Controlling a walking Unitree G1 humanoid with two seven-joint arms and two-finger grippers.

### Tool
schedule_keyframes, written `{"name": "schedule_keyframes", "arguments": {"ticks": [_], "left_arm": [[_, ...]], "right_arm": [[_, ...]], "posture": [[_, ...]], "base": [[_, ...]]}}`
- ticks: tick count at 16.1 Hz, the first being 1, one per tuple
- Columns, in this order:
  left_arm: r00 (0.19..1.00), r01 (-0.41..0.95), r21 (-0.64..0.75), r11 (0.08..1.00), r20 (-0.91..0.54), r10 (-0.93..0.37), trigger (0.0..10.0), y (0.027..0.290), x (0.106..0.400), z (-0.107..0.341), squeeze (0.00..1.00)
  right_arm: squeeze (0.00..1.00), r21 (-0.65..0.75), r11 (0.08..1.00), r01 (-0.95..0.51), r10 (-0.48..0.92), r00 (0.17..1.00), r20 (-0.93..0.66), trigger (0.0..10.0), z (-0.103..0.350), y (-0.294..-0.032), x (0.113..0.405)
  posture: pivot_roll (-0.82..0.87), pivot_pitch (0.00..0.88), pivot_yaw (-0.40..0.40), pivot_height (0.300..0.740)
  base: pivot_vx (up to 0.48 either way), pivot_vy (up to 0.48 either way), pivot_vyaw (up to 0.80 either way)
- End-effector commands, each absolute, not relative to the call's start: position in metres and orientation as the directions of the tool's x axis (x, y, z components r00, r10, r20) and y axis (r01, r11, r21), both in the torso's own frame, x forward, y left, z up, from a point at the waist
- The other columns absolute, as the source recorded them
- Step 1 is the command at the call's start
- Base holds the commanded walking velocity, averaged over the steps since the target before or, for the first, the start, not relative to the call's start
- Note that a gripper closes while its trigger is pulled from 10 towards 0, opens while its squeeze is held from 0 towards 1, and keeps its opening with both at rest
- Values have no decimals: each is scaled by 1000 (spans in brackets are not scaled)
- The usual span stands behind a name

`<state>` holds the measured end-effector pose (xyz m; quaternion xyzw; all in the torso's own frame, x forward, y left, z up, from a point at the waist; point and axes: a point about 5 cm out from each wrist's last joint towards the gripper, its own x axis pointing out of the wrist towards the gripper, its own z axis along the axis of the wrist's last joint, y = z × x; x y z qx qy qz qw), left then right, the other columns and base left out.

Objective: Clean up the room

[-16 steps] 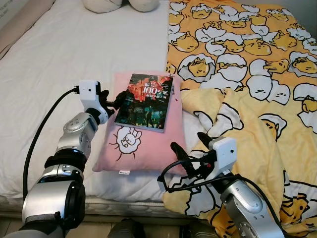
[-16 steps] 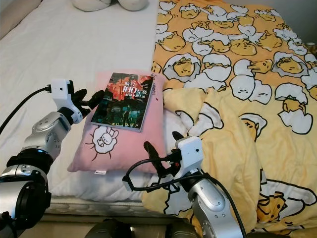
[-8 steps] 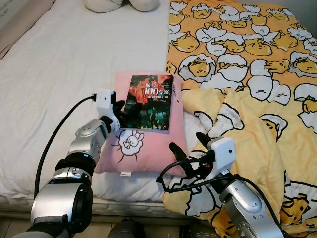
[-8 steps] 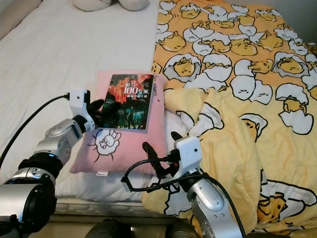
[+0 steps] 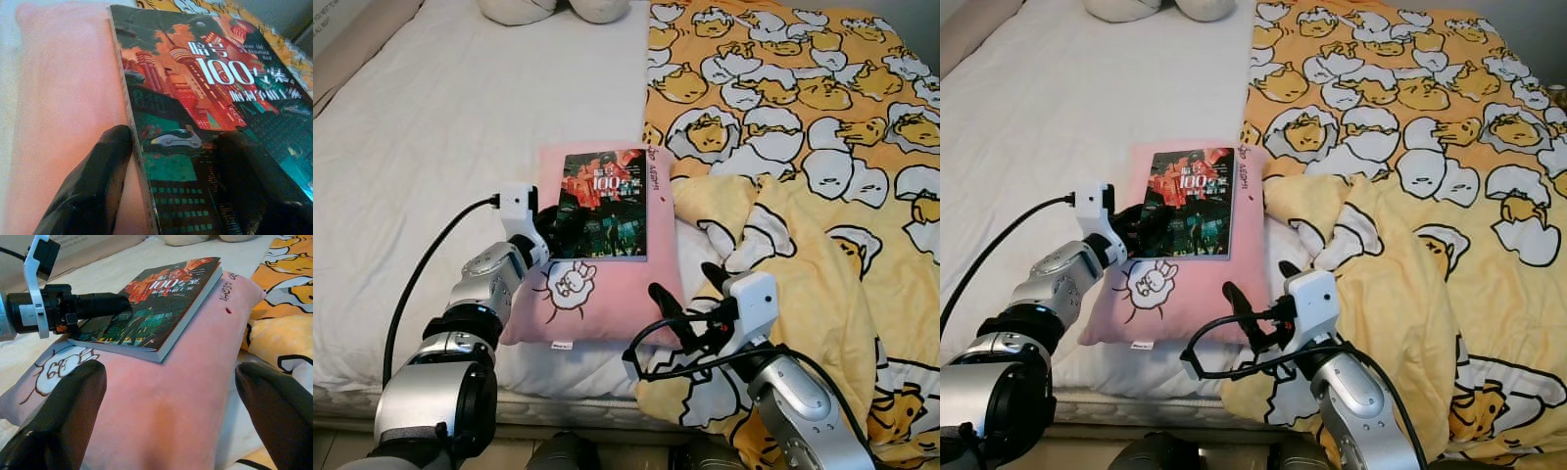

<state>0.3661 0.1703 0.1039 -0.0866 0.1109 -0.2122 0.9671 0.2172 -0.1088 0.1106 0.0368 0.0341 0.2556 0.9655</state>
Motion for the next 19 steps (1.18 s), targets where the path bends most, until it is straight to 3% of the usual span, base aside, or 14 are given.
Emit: {"name": "schedule_keyframes", "arguments": {"ticks": [1,7,12,19], "left_arm": [[842,444,-162,881,-262,-473,0,163,358,89,0],[831,471,-180,864,-237,-503,0,159,360,93,0],[886,398,-353,847,-94,-455,0,172,370,116,0],[902,427,-320,846,81,-425,0,189,375,154,0]], "right_arm": [[0,94,867,-490,496,866,-60,10000,110,-108,217],[0,98,868,-486,493,867,-69,10000,108,-108,217],[0,95,869,-486,493,867,-73,10000,107,-108,218],[0,88,870,-486,493,867,-81,10000,105,-109,219]], "posture": [[-174,116,36,736],[-175,118,39,736],[-172,117,38,736],[-164,116,40,736]], "base": [[0,0,0],[0,0,0],[0,0,0],[0,0,0]]}}
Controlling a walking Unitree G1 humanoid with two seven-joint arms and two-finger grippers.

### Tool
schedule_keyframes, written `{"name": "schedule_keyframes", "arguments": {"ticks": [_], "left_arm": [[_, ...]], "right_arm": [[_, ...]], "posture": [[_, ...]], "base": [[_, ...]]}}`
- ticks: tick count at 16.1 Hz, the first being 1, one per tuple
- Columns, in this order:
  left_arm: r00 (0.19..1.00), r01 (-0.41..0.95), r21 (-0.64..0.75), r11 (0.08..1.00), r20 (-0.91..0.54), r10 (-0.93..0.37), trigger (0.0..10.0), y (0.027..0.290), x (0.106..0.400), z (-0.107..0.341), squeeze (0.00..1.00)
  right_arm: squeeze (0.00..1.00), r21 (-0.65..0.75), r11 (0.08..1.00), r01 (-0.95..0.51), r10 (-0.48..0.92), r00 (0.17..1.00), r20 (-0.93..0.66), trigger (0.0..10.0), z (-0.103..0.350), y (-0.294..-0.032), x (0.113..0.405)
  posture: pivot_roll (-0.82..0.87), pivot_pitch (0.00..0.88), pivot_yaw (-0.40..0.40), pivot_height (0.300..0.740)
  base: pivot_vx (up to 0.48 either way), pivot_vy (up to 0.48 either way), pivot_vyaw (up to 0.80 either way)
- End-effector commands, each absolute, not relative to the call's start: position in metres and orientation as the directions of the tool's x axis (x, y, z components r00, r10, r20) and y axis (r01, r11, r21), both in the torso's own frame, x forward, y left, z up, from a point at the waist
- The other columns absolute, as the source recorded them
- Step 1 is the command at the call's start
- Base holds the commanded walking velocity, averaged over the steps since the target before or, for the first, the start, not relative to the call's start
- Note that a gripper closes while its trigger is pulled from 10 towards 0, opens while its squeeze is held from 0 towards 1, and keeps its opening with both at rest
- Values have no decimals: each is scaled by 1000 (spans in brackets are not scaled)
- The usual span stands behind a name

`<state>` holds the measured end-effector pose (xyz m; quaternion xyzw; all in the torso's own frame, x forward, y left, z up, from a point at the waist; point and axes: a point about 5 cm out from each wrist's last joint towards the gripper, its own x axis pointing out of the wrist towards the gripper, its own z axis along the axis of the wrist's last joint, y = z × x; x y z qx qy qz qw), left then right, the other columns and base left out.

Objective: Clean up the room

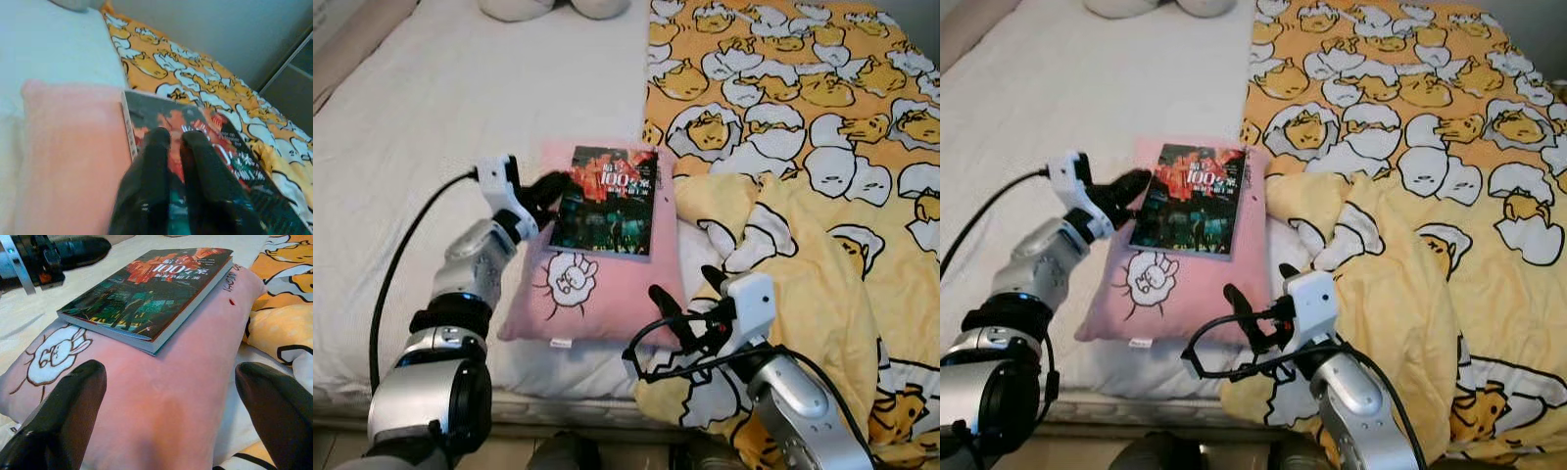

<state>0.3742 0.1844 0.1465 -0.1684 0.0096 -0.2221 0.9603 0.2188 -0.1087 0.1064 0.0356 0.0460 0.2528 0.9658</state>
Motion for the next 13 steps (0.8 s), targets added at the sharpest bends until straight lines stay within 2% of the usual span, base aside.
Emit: {"name": "schedule_keyframes", "arguments": {"ticks": [1,2,3,4,5,7,9,10,13], "left_arm": [[897,438,-301,847,83,-434,0,189,374,156,0],[882,465,-272,843,63,-466,0,186,372,154,0],[905,419,-193,887,8,-426,0,188,372,149,0],[924,375,-169,912,-10,-382,9059,191,372,146,0],[933,355,-179,918,10,-359,10000,196,371,149,1000],[942,336,-162,928,41,-334,10000,208,365,153,1000],[907,417,-165,894,19,-420,10000,212,342,146,1000],[906,419,-180,890,14,-423,10000,212,337,143,1000],[924,383,-216,898,68,-377,10000,211,329,144,1000]], "right_arm": [[0,86,870,-486,492,867,-83,10000,104,-109,219],[0,85,870,-486,493,866,-85,10000,103,-109,218],[0,84,869,-488,494,865,-86,10000,103,-108,218],[0,83,868,-489,495,865,-87,10000,103,-108,217],[0,82,869,-488,494,865,-87,10000,103,-108,217],[0,75,874,-480,486,870,-86,10000,103,-111,215],[0,66,882,-466,471,877,-93,10000,102,-119,213],[0,65,883,-465,470,878,-94,10000,102,-119,213],[0,59,874,-482,485,870,-89,10000,102,-116,214]], "posture": [[-161,114,40,736],[-160,114,40,736],[-160,113,42,736],[-160,113,42,736],[-166,110,43,736],[-177,103,46,736],[-180,100,48,736],[-170,94,45,736],[-162,85,37,736]], "base": [[0,0,0],[0,0,0],[0,0,0],[0,0,0],[0,0,0],[0,0,0],[0,0,0],[0,0,0],[0,0,0]]}}
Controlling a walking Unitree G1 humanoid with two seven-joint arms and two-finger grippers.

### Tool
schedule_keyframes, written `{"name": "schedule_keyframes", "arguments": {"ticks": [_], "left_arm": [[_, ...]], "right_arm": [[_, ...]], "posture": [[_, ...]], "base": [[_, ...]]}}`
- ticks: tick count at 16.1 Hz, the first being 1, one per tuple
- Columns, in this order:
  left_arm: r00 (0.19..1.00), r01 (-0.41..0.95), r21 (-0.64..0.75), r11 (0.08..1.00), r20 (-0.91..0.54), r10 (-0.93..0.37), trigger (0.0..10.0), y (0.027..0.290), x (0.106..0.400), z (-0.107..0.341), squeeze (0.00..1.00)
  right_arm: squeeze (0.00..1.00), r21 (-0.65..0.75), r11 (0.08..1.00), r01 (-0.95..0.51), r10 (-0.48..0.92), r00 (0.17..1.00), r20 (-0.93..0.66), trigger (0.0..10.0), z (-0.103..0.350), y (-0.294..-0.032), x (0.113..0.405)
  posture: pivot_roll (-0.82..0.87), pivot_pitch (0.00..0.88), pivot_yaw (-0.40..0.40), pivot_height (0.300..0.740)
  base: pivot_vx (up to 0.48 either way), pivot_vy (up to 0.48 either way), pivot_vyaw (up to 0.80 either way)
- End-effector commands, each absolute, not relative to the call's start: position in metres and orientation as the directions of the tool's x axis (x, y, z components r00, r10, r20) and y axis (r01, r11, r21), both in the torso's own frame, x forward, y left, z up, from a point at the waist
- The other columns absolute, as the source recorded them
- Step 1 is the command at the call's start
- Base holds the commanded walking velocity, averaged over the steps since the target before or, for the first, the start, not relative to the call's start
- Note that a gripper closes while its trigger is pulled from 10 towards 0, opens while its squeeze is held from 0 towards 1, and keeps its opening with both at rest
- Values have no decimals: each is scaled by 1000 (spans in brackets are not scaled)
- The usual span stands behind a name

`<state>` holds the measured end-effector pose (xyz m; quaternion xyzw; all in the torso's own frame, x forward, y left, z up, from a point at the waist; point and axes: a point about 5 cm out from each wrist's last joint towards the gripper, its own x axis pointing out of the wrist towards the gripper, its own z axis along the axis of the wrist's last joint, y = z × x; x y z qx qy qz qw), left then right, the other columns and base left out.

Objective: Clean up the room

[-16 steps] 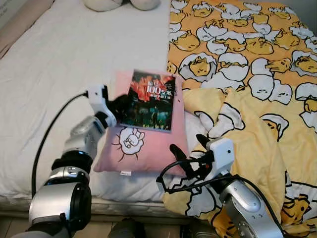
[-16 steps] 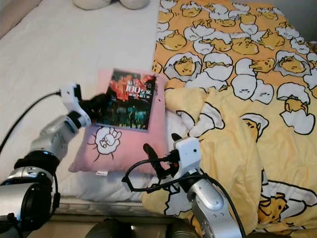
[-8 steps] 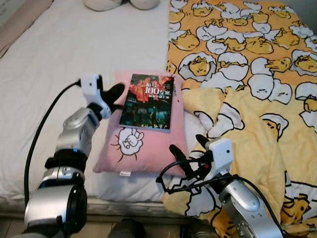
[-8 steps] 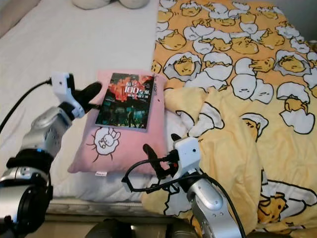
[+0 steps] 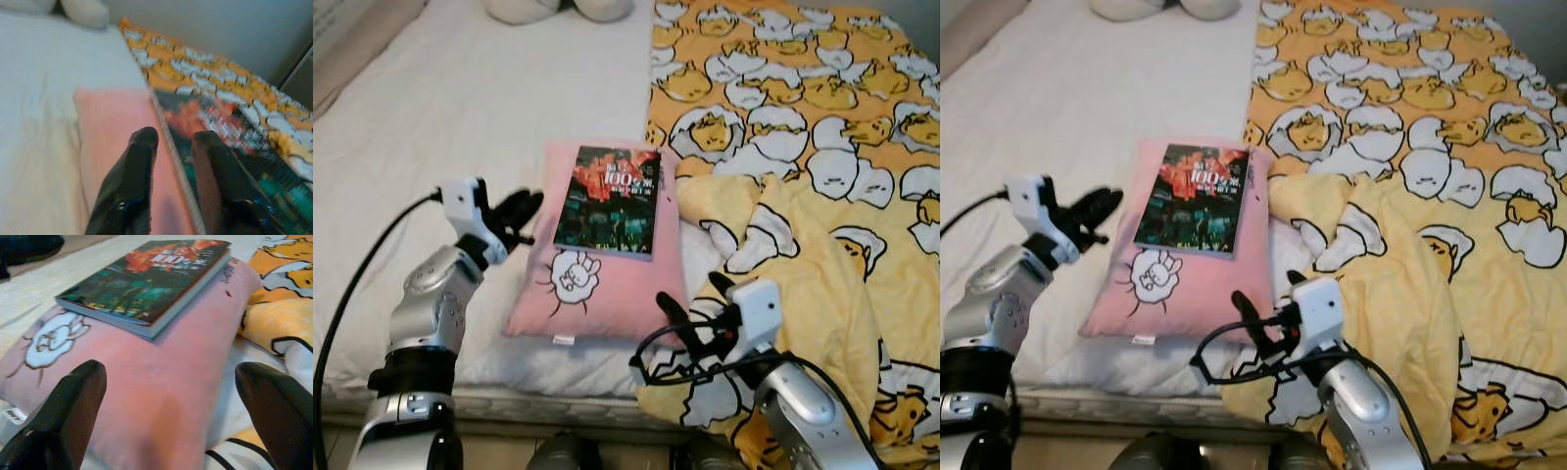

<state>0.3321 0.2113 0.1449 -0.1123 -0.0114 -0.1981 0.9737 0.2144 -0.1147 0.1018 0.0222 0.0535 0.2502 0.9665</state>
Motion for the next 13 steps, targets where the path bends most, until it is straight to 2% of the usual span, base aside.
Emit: {"name": "schedule_keyframes", "arguments": {"ticks": [1,4,6,7,9,13], "left_arm": [[923,384,-204,901,70,-377,10000,209,328,143,1000],[909,406,84,910,70,-412,10000,183,321,139,1000],[902,406,209,890,67,-427,10000,173,322,137,1000],[919,359,253,898,68,-387,10000,175,326,135,1000],[940,312,210,926,69,-333,10000,184,329,133,1000],[969,245,-83,966,-1,-246,10000,199,335,115,1000]], "right_arm": [[0,58,873,-484,487,869,-88,10000,102,-116,215],[0,52,873,-486,488,869,-83,10000,103,-116,216],[0,50,873,-485,488,869,-81,10000,103,-114,216],[0,50,875,-482,484,871,-78,10000,103,-114,215],[0,48,877,-478,481,874,-78,10000,103,-114,215],[0,51,879,-474,477,875,-80,10000,102,-114,214]], "posture": [[-162,85,37,736],[-163,77,34,736],[-170,75,39,736],[-174,80,41,736],[-178,84,42,736],[-174,99,42,736]], "base": [[0,0,0],[0,0,0],[0,0,0],[0,0,0],[0,0,0],[0,0,0]]}}
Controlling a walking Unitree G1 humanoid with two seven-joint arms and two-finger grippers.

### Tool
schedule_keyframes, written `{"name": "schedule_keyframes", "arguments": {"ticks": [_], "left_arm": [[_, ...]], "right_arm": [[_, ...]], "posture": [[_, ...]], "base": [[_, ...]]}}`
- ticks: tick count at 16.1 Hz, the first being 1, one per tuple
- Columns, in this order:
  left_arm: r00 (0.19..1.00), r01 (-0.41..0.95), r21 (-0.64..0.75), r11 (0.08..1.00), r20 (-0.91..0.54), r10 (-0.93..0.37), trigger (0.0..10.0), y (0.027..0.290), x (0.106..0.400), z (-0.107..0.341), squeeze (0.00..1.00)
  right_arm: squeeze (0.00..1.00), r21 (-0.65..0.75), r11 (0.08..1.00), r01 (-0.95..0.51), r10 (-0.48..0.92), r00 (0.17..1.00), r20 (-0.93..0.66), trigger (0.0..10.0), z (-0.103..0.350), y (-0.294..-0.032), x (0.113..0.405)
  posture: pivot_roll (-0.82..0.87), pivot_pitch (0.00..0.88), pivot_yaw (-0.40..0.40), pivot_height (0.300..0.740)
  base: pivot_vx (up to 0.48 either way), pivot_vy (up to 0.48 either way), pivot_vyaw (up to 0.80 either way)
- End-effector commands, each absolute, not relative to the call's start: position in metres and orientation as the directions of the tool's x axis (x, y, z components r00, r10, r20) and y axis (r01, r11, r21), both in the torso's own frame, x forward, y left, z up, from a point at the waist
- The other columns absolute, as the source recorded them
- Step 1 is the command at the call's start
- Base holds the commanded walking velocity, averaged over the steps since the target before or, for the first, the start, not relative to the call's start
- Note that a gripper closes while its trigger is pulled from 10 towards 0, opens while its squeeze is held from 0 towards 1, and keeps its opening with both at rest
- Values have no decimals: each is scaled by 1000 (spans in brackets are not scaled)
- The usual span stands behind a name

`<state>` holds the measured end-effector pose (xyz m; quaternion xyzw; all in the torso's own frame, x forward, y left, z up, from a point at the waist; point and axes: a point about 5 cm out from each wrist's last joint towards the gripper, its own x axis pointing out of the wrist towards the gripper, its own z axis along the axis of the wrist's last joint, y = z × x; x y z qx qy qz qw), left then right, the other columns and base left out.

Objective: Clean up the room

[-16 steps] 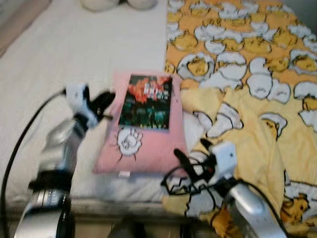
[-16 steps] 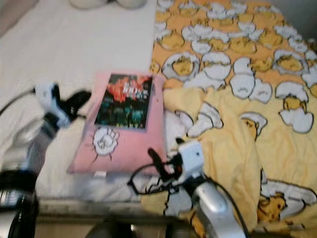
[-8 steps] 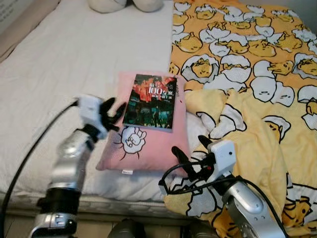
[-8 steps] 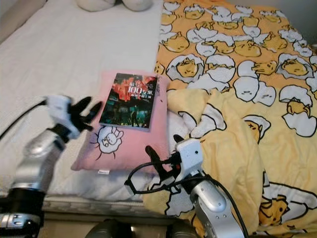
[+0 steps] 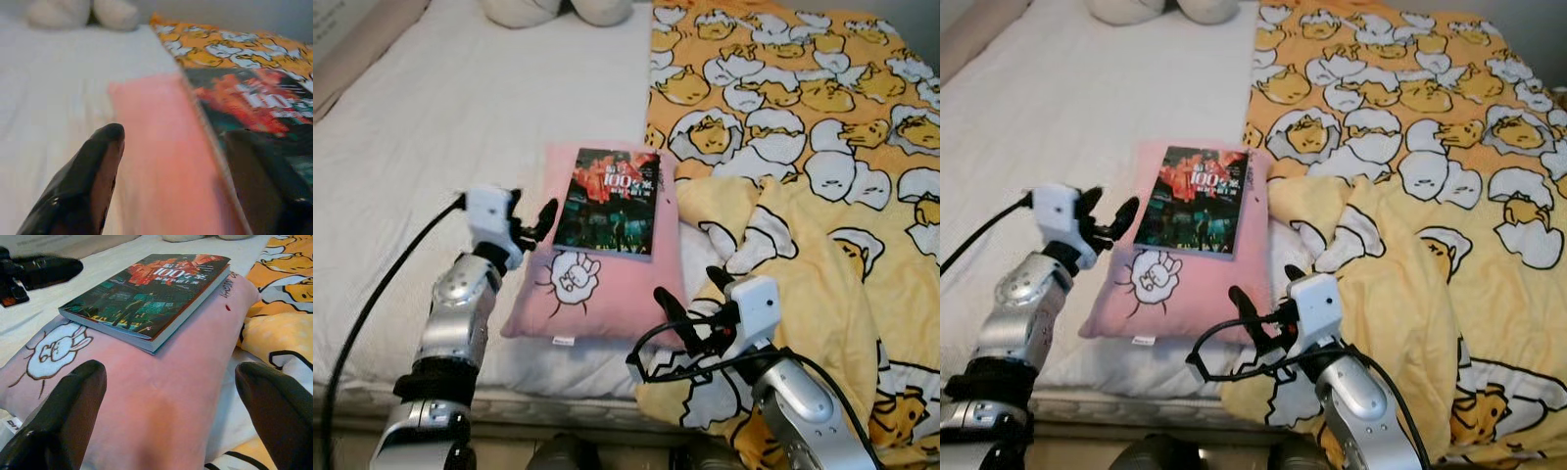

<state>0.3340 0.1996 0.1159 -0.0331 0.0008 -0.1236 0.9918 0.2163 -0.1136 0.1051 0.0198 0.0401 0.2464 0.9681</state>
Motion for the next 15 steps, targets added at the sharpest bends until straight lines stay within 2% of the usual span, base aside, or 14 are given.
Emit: {"name": "schedule_keyframes", "arguments": {"ticks": [1,3,4,5,8,11,15], "left_arm": [[965,254,-176,951,-12,-260,10000,198,336,111,1000],[952,289,-307,907,-6,-305,10000,190,339,111,1000],[950,297,-353,887,17,-312,10000,188,340,114,0],[949,305,-394,867,55,-309,10000,187,342,120,0],[945,321,-381,867,65,-322,10000,186,345,124,0],[926,351,-302,886,-29,-377,10000,176,344,111,0],[927,342,-353,871,-28,-375,10000,176,344,108,0]], "right_arm": [[0,52,879,-474,477,875,-79,10000,102,-114,214],[0,54,879,-474,477,875,-82,10000,102,-114,214],[0,56,879,-473,476,876,-84,10000,102,-114,214],[0,56,880,-471,474,876,-84,10000,102,-115,213],[0,55,882,-468,471,878,-86,10000,102,-115,212],[0,54,883,-466,469,878,-93,10000,100,-116,212],[0,53,884,-465,468,879,-94,10000,100,-116,212]], "posture": [[-175,107,42,736],[-176,110,43,736],[-180,115,45,736],[-181,115,45,736],[-186,120,46,736],[-185,121,45,736],[-189,125,45,736]], "base": [[0,0,0],[0,0,0],[0,0,0],[0,0,0],[0,0,0],[0,0,0],[0,0,0]]}}
